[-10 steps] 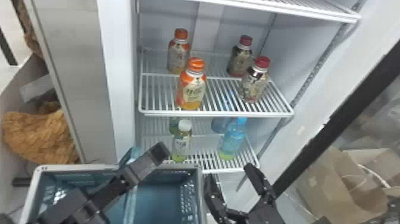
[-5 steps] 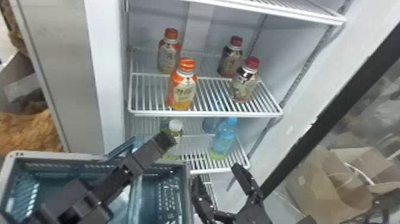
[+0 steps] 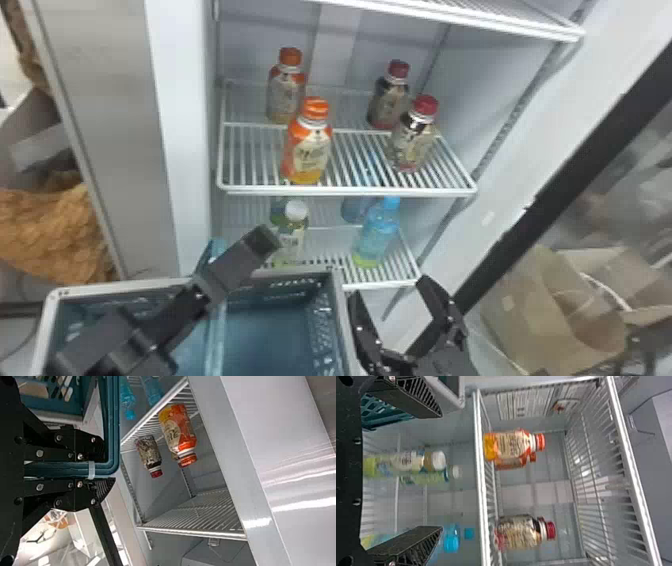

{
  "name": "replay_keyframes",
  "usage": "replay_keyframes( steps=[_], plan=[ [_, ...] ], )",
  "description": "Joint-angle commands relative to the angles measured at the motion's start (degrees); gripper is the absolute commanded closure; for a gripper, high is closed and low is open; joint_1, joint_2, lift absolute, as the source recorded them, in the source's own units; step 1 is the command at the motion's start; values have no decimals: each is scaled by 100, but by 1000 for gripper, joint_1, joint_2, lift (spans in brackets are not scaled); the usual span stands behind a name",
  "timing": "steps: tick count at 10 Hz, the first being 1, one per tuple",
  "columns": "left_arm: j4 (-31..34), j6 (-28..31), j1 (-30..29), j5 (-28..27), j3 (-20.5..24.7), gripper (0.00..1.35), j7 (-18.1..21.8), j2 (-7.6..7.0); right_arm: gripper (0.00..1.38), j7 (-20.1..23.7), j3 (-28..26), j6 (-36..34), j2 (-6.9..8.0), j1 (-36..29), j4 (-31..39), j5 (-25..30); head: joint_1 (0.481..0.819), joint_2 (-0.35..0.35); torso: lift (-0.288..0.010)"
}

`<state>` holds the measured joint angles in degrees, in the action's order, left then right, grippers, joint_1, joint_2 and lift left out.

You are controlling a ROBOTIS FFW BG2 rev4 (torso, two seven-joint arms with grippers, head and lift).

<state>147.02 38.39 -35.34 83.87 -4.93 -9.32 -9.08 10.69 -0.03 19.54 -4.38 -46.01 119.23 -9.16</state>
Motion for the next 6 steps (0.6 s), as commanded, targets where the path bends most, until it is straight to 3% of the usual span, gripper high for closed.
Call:
replay_keyframes(
  steps=[1,6],
  plan=[
    [0,0,-37,11,13,1205,0,-15,-2,-208,-134,367,68,-109,-103,36,695,-336,-69],
    [0,70,-23,-12,13,1205,0,-15,-2,-270,-248,395,121,-109,-174,105,695,-350,-69]
  ],
)
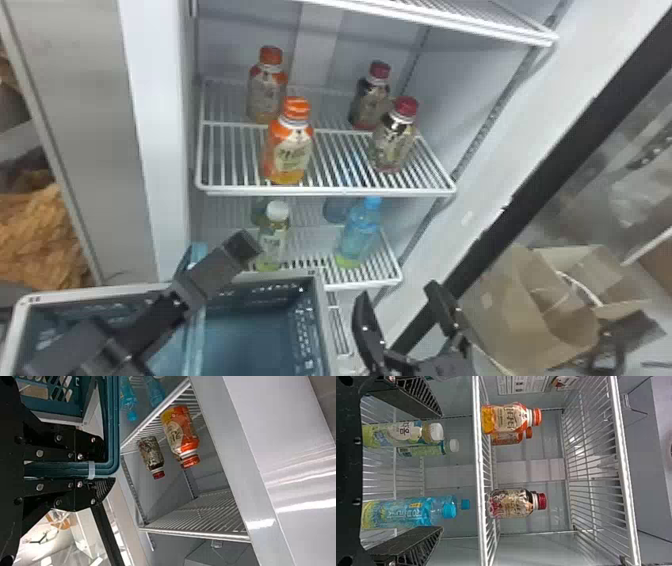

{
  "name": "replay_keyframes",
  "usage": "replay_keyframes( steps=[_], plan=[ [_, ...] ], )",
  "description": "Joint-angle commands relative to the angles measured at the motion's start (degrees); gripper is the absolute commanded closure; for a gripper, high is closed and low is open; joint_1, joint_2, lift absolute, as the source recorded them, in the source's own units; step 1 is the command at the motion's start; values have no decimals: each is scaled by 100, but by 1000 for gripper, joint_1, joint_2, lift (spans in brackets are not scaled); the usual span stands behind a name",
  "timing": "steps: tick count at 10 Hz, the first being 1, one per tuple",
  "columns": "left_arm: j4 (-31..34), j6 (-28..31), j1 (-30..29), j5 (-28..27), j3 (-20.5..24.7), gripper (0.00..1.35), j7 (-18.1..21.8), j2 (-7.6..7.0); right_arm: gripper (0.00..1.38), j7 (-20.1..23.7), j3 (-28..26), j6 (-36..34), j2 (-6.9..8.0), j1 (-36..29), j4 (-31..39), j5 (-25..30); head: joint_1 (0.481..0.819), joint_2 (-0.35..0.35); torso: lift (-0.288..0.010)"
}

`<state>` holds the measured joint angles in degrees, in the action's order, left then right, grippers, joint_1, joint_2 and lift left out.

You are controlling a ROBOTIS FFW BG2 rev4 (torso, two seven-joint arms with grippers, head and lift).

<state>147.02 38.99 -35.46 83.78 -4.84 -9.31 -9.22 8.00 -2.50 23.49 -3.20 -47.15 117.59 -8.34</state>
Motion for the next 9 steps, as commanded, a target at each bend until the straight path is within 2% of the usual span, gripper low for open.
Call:
replay_keyframes(
  steps=[1,9],
  plan=[
    [0,10,-12,9,4,1204,0,8,-2,0,-48,14,4,4,-38,34,695,-350,-69],
    [0,38,2,-14,-31,1205,0,-1,-2,-53,-253,464,13,173,-502,-34,695,-350,-69]
  ],
)
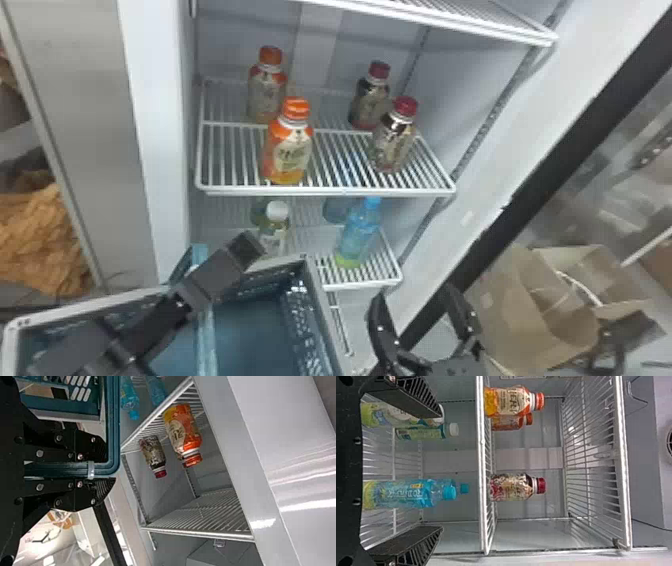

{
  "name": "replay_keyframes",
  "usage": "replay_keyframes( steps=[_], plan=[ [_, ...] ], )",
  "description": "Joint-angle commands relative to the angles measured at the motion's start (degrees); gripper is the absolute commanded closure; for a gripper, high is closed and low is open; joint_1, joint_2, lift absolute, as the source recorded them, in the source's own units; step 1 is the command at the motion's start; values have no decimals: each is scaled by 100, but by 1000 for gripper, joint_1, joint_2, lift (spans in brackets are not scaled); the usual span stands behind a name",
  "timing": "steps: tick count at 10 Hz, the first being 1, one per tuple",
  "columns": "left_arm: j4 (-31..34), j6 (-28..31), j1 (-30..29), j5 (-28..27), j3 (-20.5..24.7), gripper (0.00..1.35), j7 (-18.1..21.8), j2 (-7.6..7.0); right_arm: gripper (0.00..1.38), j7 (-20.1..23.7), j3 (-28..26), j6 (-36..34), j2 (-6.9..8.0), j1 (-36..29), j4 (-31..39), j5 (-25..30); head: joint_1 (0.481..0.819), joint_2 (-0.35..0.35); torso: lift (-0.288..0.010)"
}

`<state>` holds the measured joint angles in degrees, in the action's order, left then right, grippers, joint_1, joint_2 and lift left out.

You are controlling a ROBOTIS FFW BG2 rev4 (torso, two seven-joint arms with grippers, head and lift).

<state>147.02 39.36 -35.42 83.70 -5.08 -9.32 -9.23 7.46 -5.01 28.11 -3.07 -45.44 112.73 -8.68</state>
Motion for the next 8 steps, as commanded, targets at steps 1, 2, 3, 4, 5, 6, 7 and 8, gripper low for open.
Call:
replay_keyframes(
  steps=[1,2,3,4,5,6,7,8],
  plan=[
    [0,-13,-15,5,-6,1205,0,-9,-2,1,-2,16,0,2,-16,-11,695,-350,-69],
    [0,-13,-15,5,5,1204,0,-9,-2,1,21,30,0,2,-16,-11,695,-350,-69],
    [0,-13,-29,5,5,1205,9,-18,-2,1,67,44,0,2,-44,-34,695,-350,-69],
    [0,-13,-29,5,-6,1205,18,-35,-2,1,89,44,0,2,-44,-46,695,-350,-69],
    [14,-13,-43,-6,-29,1204,18,-35,-2,1,89,58,0,16,-58,-57,695,-350,-69],
    [14,1,-29,-6,-29,1205,26,-44,-2,1,89,115,0,16,-86,-69,695,-350,-69],
    [14,99,-1,-52,-18,1204,44,-53,-2,1,101,143,0,16,-129,-103,695,-350,-69],
    [14,254,55,-86,16,1204,97,-70,-2,1,135,157,-9,45,-143,-103,695,-350,-69]
  ],
)
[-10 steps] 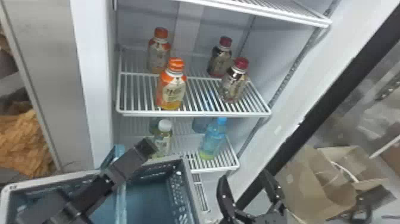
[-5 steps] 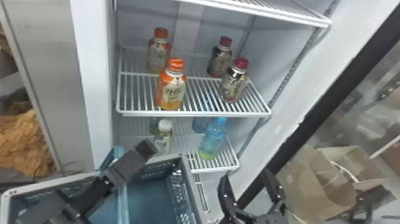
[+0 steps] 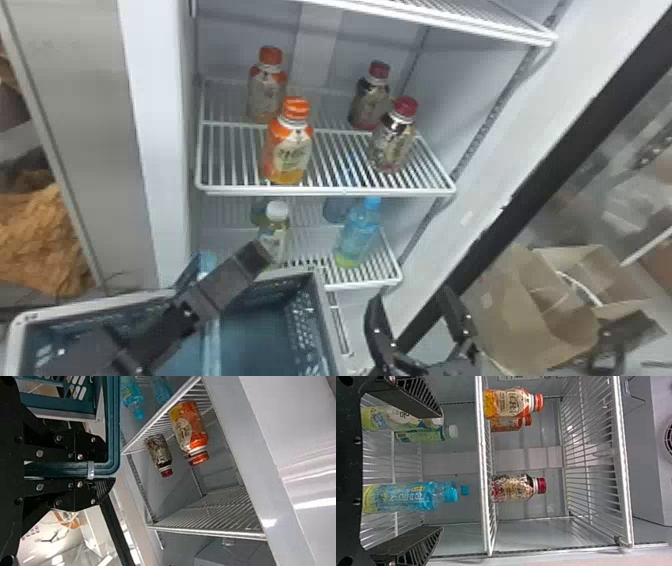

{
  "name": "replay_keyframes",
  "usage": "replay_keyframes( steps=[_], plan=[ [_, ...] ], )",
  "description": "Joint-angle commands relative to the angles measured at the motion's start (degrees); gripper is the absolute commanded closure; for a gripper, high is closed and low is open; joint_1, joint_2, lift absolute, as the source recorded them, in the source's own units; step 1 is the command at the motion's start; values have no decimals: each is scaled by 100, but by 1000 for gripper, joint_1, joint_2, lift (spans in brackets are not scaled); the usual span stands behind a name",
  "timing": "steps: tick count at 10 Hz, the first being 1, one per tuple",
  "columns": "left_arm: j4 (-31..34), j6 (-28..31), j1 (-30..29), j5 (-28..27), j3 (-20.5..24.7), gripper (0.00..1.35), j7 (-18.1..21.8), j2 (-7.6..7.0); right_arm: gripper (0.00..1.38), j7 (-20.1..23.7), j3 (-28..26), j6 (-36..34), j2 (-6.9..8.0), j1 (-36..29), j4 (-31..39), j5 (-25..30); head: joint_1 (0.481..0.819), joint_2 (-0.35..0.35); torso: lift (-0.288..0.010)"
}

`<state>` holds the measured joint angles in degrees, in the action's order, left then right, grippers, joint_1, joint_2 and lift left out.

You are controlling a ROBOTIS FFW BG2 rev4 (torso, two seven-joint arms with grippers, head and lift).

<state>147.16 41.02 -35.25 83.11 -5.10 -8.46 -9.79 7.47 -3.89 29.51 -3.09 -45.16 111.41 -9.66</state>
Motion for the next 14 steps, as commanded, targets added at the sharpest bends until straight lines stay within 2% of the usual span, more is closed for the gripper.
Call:
replay_keyframes(
  steps=[1,14],
  plan=[
    [0,88,52,-50,-4,1204,11,-14,-2,0,23,16,-7,30,-24,-17,695,-350,-69],
    [0,327,80,-233,30,1204,38,-14,-2,9,115,171,-60,72,-165,-154,695,-350,-69]
  ],
)
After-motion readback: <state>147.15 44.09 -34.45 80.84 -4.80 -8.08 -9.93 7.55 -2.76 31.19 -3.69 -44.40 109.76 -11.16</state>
